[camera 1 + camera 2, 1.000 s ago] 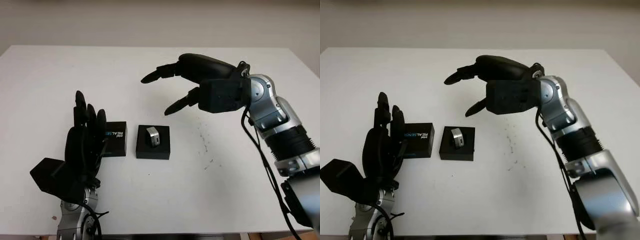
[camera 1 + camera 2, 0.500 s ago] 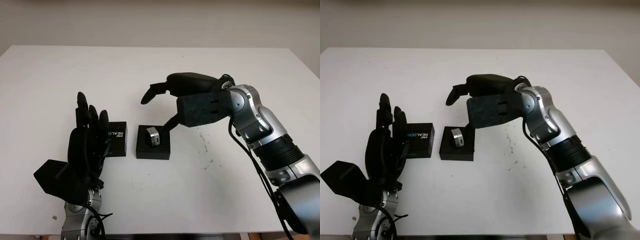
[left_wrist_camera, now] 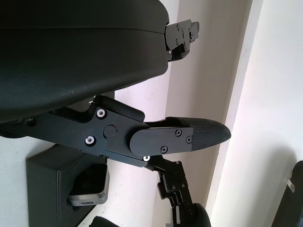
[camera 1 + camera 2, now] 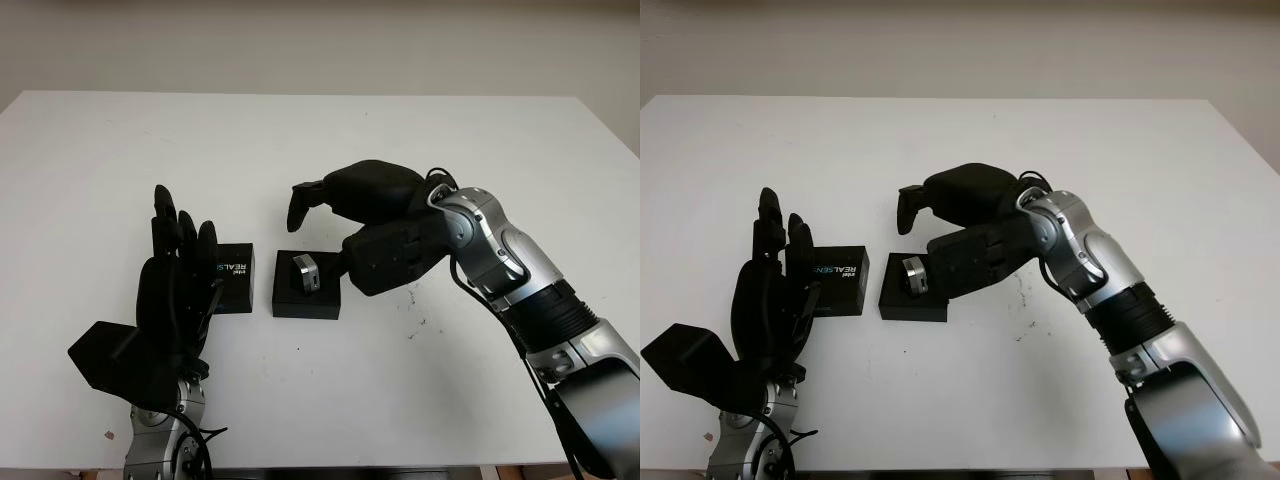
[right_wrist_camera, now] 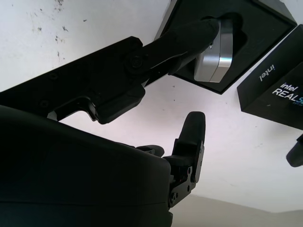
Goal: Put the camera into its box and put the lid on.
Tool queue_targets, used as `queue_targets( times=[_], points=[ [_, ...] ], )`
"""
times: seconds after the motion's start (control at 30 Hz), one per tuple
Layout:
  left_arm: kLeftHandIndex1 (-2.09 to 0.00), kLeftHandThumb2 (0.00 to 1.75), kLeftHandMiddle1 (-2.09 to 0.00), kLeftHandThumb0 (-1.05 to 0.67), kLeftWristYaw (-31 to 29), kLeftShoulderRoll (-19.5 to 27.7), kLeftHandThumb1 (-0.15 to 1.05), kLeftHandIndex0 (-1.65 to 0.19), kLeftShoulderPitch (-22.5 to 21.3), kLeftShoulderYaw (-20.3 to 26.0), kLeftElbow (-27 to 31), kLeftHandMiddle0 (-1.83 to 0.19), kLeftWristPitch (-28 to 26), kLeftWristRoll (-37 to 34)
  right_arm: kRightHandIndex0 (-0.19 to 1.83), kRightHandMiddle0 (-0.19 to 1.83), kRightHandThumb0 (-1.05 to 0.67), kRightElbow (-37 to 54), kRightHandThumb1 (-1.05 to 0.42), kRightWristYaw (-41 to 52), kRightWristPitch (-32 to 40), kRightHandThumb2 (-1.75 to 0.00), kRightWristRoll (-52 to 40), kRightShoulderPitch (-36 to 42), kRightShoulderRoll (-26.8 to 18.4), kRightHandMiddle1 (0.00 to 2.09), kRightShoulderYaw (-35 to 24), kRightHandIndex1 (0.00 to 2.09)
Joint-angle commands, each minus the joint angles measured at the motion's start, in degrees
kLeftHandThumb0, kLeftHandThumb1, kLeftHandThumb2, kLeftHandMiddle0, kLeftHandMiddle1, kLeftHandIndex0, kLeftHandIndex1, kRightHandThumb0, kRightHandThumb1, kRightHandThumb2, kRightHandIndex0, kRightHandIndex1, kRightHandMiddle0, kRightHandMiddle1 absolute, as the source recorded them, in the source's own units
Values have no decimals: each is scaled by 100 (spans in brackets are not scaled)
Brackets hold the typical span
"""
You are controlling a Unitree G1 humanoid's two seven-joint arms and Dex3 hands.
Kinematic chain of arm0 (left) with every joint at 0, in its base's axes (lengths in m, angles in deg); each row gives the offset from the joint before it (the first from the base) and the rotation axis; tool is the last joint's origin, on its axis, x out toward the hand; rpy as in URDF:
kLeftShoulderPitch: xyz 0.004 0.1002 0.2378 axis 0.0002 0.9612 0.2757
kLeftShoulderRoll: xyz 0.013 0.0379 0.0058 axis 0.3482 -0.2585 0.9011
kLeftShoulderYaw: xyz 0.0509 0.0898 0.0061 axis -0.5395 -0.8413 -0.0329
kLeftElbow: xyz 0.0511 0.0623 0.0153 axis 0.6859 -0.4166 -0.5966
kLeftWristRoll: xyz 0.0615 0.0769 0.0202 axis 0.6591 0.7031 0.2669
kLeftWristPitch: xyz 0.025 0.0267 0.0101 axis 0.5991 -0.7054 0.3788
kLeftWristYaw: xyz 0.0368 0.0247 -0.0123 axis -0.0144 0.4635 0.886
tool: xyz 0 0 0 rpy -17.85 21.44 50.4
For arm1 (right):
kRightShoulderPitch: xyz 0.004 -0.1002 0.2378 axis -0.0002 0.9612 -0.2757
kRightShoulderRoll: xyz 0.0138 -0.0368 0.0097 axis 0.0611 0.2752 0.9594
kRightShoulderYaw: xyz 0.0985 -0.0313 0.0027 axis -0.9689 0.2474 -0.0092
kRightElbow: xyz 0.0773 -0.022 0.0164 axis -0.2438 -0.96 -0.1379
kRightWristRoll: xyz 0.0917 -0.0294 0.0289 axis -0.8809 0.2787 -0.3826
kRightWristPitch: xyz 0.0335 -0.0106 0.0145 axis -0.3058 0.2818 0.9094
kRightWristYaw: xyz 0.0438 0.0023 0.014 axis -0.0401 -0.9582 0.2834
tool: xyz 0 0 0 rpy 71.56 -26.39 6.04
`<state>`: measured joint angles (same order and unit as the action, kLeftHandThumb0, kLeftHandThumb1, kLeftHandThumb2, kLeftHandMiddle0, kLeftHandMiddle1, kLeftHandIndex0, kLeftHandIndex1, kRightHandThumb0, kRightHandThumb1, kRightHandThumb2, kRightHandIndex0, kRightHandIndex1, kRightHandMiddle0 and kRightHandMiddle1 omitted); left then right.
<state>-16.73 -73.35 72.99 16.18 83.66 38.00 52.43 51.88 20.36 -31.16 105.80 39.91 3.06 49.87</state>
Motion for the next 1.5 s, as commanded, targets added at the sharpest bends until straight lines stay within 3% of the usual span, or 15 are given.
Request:
queue_targets(
  times=[0.0, 1.47],
  points=[
    [-2, 44, -3, -66, 1, -22, 105, 19, 59, -33, 46, 19, -31, 8, 29, 13, -86, 22, -91, -95, -133, -6, 64, 83, -63, 118, -9, 6],
    [-1, 45, -2, -67, 9, -18, 105, 19, 14, -48, 28, 19, -27, 44, 36, 18, -77, -302, -89, -293, -563, -5, 123, 321, 162, 137, 8, 9]
  ],
)
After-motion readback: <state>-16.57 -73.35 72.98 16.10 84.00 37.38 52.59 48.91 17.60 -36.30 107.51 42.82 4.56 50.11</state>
